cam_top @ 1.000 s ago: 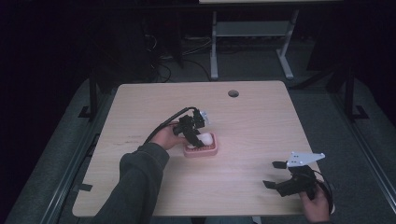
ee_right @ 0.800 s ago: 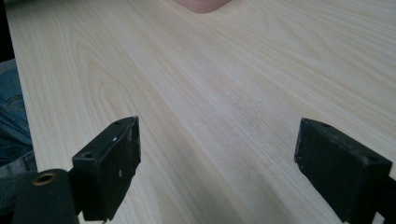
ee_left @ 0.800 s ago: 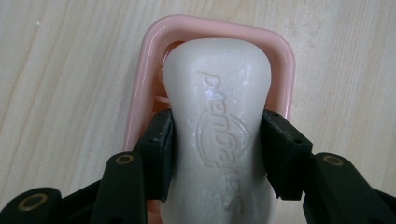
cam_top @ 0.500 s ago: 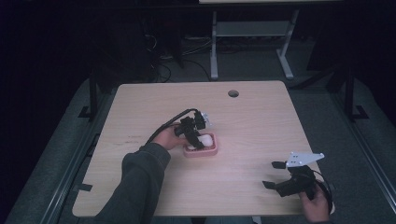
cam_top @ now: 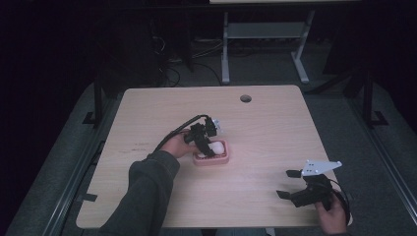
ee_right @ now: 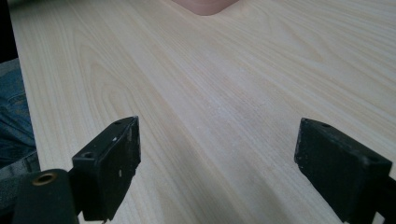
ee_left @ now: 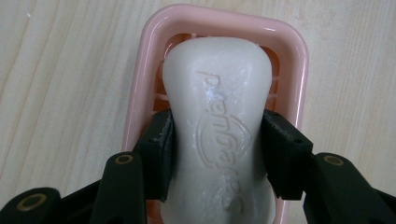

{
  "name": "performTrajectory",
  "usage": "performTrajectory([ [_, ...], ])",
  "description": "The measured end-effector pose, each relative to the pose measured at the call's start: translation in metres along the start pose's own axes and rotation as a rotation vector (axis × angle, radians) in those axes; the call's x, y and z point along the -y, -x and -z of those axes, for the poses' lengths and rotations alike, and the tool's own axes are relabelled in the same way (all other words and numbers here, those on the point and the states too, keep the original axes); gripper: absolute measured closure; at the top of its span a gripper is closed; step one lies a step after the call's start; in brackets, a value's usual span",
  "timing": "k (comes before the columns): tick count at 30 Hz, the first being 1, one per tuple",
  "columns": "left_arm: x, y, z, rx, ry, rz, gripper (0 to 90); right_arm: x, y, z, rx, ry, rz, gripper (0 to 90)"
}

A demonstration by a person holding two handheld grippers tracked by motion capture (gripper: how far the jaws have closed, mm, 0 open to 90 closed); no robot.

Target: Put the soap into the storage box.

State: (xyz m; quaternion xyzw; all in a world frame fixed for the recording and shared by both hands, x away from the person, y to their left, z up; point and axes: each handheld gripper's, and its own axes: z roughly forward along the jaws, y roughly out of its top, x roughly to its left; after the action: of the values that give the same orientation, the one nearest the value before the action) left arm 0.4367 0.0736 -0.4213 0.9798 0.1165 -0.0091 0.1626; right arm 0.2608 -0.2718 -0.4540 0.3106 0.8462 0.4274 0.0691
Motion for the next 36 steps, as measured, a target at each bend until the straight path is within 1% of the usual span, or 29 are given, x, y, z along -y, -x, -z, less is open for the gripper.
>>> performTrajectory([
  [4,0.000,0.000,-0.001,-0.001,-0.004,-0.003,48.9,0.000,0.000,0.000,-0.001,0.001,0.001,14.1],
  [5,0.000,0.001,-0.001,0.001,-0.002,0.005,48.8,0.000,0.000,0.000,0.000,0.001,0.001,14.2],
  [10,-0.001,0.000,-0.001,-0.001,-0.001,-0.006,48.9,0.000,0.000,0.000,0.000,0.001,0.000,14.2],
  [17,-0.001,0.001,0.000,-0.004,-0.001,-0.006,48.5,-0.001,0.000,-0.001,-0.002,-0.002,0.008,14.1],
  [20,-0.001,0.002,0.002,-0.006,0.006,0.001,46.8,0.000,0.000,-0.001,-0.002,-0.002,0.007,14.1],
  [25,-0.002,0.003,0.004,-0.017,0.007,-0.009,44.3,-0.001,-0.001,-0.001,0.000,-0.004,-0.001,14.1],
  [28,-0.001,0.005,0.006,-0.019,0.013,-0.006,43.0,-0.001,-0.001,-0.001,-0.001,-0.004,0.000,14.1],
  [29,-0.001,0.005,0.007,-0.019,0.012,-0.012,42.6,-0.001,-0.001,-0.002,0.000,-0.004,0.000,14.2],
  [31,-0.001,0.005,0.009,-0.022,0.018,-0.008,40.6,-0.001,-0.001,-0.002,0.000,-0.003,-0.001,14.2],
  [36,0.000,0.007,0.015,-0.030,0.032,-0.009,39.8,-0.001,0.000,-0.002,0.000,-0.004,-0.003,14.2],
])
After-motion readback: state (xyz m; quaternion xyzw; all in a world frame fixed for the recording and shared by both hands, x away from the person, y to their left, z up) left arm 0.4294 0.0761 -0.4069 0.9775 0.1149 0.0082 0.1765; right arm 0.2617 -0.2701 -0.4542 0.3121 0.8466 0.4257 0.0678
